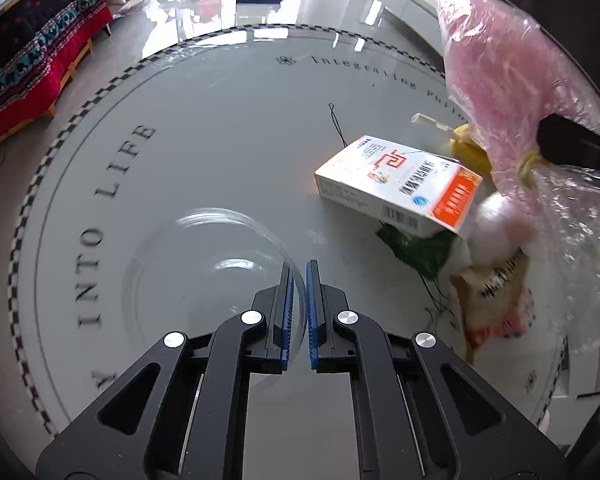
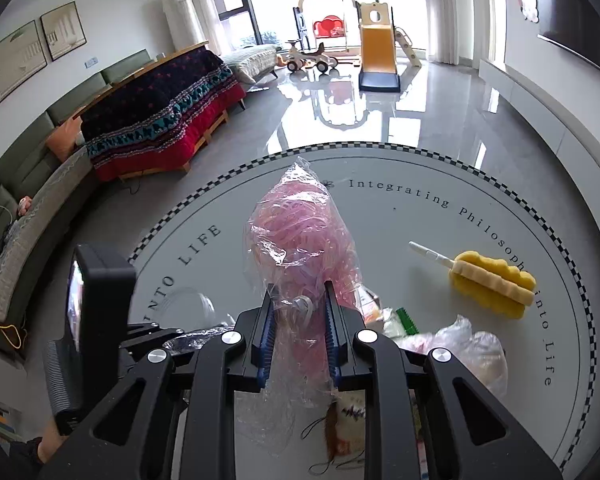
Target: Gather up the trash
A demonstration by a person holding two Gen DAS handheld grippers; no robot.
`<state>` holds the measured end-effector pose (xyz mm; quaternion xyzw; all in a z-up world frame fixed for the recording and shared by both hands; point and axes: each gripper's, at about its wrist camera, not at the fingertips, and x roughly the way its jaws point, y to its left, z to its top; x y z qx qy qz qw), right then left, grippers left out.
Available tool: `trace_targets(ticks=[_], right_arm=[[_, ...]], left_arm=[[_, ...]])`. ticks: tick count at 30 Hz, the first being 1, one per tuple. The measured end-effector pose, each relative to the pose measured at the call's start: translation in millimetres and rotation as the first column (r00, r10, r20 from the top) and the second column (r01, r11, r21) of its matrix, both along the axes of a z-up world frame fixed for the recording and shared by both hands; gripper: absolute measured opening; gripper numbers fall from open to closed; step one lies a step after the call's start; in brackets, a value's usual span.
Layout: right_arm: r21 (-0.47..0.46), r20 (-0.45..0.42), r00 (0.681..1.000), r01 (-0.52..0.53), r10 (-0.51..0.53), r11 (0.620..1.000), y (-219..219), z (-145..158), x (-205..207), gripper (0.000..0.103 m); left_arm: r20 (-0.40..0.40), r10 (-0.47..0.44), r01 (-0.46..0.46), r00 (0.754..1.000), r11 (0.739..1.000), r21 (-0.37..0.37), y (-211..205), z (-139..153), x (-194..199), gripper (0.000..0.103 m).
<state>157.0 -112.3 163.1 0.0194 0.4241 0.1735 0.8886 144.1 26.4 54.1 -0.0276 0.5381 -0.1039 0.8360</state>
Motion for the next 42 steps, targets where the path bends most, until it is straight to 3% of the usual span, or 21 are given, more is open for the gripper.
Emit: trace_targets(ticks=[7, 17, 28, 35, 42], right_arm=[[0.013, 0.020, 0.999, -0.043, 0.042, 0.999, 20.8, 17.6, -45.3, 0.023], [0.040, 0.026, 0.985, -0.174, 0.173, 0.984, 81.8, 29.2, -135.5, 0.023], [-0.002, 0.034, 0.940, -0.341, 0.340, 0.940, 158.5, 21.7, -247.7, 0.023], [0.007, -0.029, 0.880, -0.473, 0.473, 0.881, 209.5, -13.3, -321.0, 0.023], [0.029, -0.144, 0.794, -0.594, 0.591, 0.804, 266.0, -65.2, -390.7, 0.023]], left_arm=[[0.039, 0.036, -0.035, 0.999, 0.999, -0.009, 30.9, 24.2, -52.1, 0.006], [0.098, 0.132, -0.136, 0.986, 0.990, 0.037, 88.9, 52.1, -158.2, 0.006], [0.164, 0.264, -0.276, 0.950, 0.960, 0.051, 147.4, 46.0, -291.5, 0.006], [0.138, 0.400, -0.406, 0.906, 0.914, 0.009, 190.0, 8.5, -390.7, 0.006], [0.058, 0.566, -0.568, 0.822, 0.823, 0.013, 236.9, -45.0, -480.6, 0.006]])
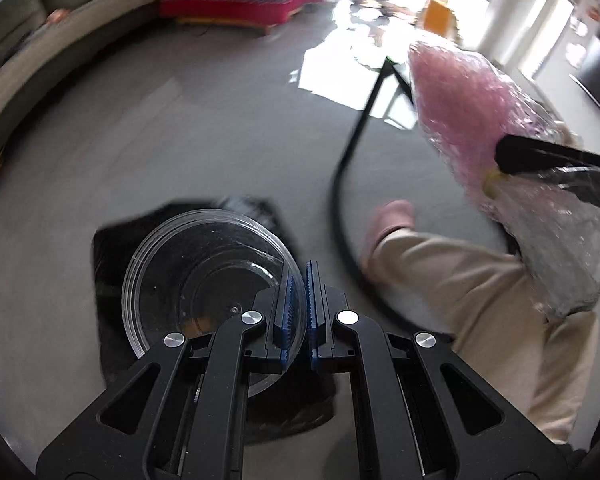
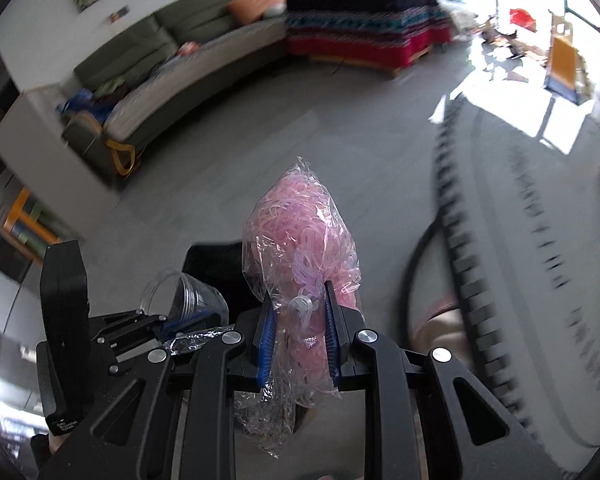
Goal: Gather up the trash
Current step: 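Carry the pink bag to the trash bag and open both tools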
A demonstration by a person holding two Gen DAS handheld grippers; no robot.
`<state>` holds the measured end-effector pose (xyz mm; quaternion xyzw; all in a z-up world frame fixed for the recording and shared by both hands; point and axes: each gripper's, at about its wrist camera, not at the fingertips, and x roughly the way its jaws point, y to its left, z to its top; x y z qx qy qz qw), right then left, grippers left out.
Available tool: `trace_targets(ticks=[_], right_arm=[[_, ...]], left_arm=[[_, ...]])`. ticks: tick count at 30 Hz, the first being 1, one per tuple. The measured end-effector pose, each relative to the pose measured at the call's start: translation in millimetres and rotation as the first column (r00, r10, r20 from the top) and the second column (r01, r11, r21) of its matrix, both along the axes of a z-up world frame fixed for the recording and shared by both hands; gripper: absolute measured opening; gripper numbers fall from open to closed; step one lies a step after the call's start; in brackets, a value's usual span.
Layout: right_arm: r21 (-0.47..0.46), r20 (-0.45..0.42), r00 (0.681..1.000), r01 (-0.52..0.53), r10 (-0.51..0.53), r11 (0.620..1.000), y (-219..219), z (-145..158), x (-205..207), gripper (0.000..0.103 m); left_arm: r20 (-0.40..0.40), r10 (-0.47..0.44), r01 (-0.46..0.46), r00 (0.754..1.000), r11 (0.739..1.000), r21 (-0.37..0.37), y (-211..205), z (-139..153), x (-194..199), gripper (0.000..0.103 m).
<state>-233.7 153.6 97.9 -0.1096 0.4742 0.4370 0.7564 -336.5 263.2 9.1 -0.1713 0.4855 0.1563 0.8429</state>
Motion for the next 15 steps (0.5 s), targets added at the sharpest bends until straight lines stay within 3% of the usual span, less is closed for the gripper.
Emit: trace_targets(ticks=[9, 11, 12, 13, 14, 15], right_arm=[[-0.087, -0.068, 0.985, -0.163, 0.158, 0.983, 67.0, -44.5, -64.8, 0.023], [-0.086, -0.079, 0.982, -0.179, 0.172, 0.980, 76.2, -48.0, -67.5, 0.032], [-0.093, -0.083, 0.980, -0.186, 0.178, 0.978, 81.0, -49.5, -68.6, 0.041], [-0.103, -0.077, 0.982, -0.179, 0.172, 0.979, 83.9, -50.0, -67.5, 0.062], [-0.103, -0.058, 0.987, -0.158, 0.153, 0.982, 84.0, -48.4, -66.8, 0.070], [-0.098, -0.052, 0.988, -0.152, 0.147, 0.984, 85.9, -47.1, -66.8, 0.070]], left_arm=[[-0.058, 0.162, -0.165, 0.985, 0.985, -0.045, 34.7, -40.8, -67.5, 0.006], [-0.051, 0.181, -0.183, 0.982, 0.982, -0.053, 38.9, -41.0, -73.6, 0.007], [-0.052, 0.194, -0.196, 0.980, 0.979, -0.049, 41.1, -41.3, -76.0, 0.020], [-0.058, 0.210, -0.212, 0.976, 0.976, -0.041, 46.4, -41.9, -80.1, 0.040], [-0.064, 0.240, -0.242, 0.969, 0.970, -0.020, 50.5, -41.3, -82.9, 0.101], [-0.045, 0.256, -0.256, 0.966, 0.967, -0.007, 54.4, -38.0, -88.2, 0.097]])
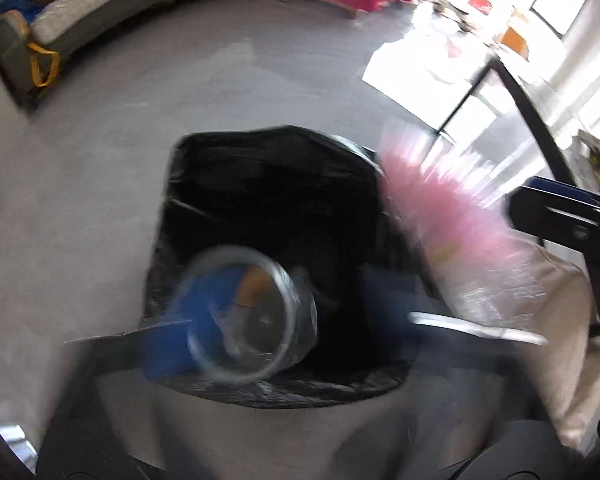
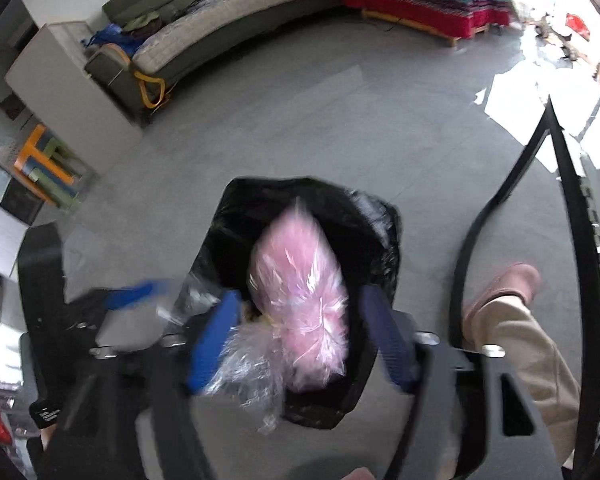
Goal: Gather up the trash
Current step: 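Carry the pink bag to the trash bag and open both tools, then return both tools toward the remaining trash on the table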
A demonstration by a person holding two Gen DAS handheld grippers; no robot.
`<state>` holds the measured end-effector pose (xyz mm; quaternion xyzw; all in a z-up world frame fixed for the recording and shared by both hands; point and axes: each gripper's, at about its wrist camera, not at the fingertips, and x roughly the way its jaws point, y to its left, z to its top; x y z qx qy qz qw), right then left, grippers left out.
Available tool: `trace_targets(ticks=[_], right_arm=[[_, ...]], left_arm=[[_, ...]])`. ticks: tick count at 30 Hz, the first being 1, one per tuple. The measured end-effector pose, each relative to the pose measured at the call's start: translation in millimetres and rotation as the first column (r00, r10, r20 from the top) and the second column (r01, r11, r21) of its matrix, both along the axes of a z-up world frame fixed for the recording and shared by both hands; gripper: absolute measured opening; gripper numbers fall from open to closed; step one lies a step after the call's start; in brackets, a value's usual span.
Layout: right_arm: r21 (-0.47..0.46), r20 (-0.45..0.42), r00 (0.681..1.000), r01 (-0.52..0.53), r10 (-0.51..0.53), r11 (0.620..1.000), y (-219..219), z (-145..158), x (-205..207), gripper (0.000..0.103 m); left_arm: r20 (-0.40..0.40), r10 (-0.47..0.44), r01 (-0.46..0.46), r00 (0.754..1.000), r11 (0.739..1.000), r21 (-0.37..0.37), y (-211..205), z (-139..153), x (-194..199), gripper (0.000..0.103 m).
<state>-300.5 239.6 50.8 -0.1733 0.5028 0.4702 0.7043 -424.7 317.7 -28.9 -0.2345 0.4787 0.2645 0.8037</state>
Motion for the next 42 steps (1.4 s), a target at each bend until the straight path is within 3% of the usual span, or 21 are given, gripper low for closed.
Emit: trace_targets(ticks=[4, 13, 25, 33, 42], right_arm=[[0.023, -0.001, 1.000, 0.015, -0.015, 1.000, -3.7, 2.6, 1.4, 0.070], [0.059, -0.013, 1.000, 0.028, -0.027, 0.998, -25.5, 3.8, 12.1, 0.070], [0.127, 0.008, 0.991, 0.129, -0.131, 0.984, -76.4, 28.5, 55.3, 0.070], [0.170, 0.031, 0.962, 0.262, -0.271, 0.950, -138.8, 50.8, 112.6, 0.070], [0.175, 0.053, 0.867, 0.480, -0.495, 0.860, -241.0, 65.1, 192.7, 0.070]], left_arm=[[0.028, 0.033, -0.033, 0.999, 0.999, -0.004, 8.6, 3.0, -5.6, 0.097], [0.019, -0.006, 0.006, 1.000, 1.000, 0.009, 2.3, 11.6, 2.2, 0.097], [0.052, -0.153, 0.151, 0.987, 0.987, 0.049, -41.7, 46.3, 62.2, 0.097], [0.085, -0.312, 0.306, 0.946, 0.949, 0.082, -90.3, 79.5, 141.9, 0.097], [0.088, -0.500, 0.492, 0.862, 0.865, 0.098, -162.2, 99.2, 239.6, 0.097]])
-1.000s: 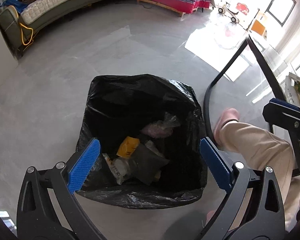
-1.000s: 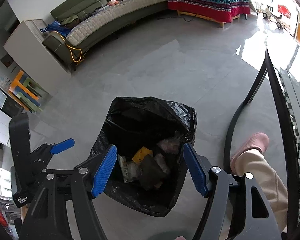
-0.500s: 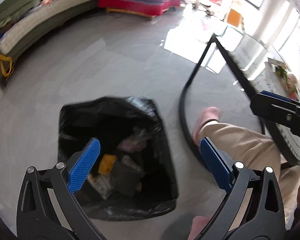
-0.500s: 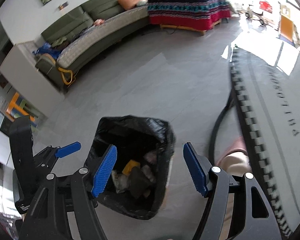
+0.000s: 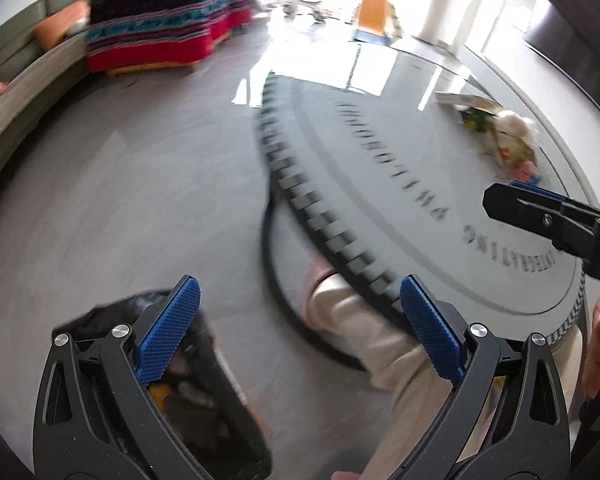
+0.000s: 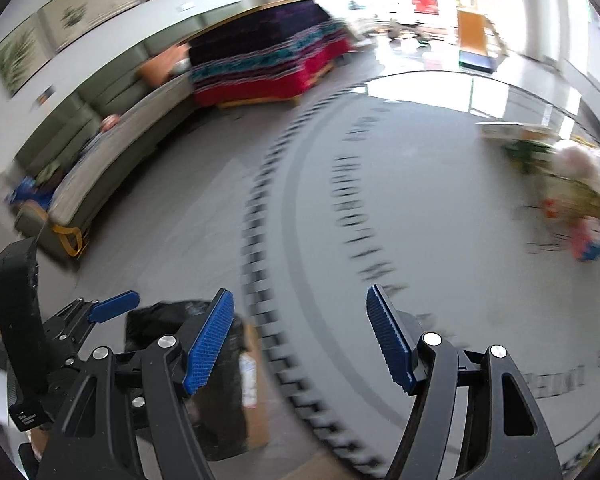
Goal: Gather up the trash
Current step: 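Return both tools toward the remaining trash on the table, then grasp the corn snack bag with the left tool while the right tool grasps the toy block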
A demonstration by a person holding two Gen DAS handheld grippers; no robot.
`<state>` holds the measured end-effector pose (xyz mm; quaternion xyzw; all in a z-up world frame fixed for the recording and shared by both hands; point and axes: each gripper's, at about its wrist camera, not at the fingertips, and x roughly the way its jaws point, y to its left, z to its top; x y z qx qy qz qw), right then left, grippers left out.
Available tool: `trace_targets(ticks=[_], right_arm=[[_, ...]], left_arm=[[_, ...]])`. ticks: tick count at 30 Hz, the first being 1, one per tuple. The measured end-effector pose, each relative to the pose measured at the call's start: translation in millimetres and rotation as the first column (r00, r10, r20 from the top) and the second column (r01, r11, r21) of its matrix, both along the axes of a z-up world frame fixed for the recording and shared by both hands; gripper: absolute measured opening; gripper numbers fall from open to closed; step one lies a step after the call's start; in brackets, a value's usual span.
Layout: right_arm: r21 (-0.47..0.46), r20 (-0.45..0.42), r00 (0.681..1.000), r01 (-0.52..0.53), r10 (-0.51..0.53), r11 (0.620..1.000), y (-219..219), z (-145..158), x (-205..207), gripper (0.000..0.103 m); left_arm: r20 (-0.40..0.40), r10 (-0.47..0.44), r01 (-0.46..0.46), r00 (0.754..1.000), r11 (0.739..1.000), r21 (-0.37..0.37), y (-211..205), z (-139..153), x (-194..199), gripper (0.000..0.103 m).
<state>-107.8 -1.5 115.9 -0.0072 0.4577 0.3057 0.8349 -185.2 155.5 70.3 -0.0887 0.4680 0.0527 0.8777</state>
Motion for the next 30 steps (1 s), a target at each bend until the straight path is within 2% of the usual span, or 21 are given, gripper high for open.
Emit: trace_targets(ticks=[6, 10, 17, 22, 26, 30], right_arm=[[-0.016, -0.002, 0.991, 0.137, -0.137, 0.990, -65.2, 1.2, 44.2, 0.070], [-0.018, 0.000, 0.978, 0.211, -0.211, 0.977, -101.9, 1.3, 67.9, 0.070], [-0.082, 0.002, 0.935, 0.355, -0.356, 0.931, -171.9, -11.8, 109.8, 0.070], [-0.137, -0.026, 0.894, 0.440, -0.447, 0.888, -213.1, -30.7, 136.7, 0.070], [-0.182, -0.045, 0.886, 0.447, -0.462, 0.876, -229.6, -46.4, 157.2, 0.070], [-0.215, -0.056, 0.891, 0.430, -0.450, 0.877, -224.0, -59.7, 172.7, 0.070]], left_arm=[[-0.011, -0.134, 0.134, 0.991, 0.991, 0.015, -54.2, 2.7, 57.8, 0.097], [-0.014, -0.230, 0.230, 0.973, 0.973, 0.032, -93.8, 6.8, 93.1, 0.097], [-0.037, -0.389, 0.390, 0.921, 0.919, 0.051, -160.6, 3.1, 148.3, 0.097], [-0.055, -0.471, 0.474, 0.880, 0.879, 0.053, -194.6, -5.4, 170.9, 0.097], [-0.070, -0.510, 0.514, 0.857, 0.856, 0.056, -210.8, -8.6, 183.7, 0.097], [-0.067, -0.516, 0.520, 0.854, 0.852, 0.061, -217.0, -9.2, 197.2, 0.097]])
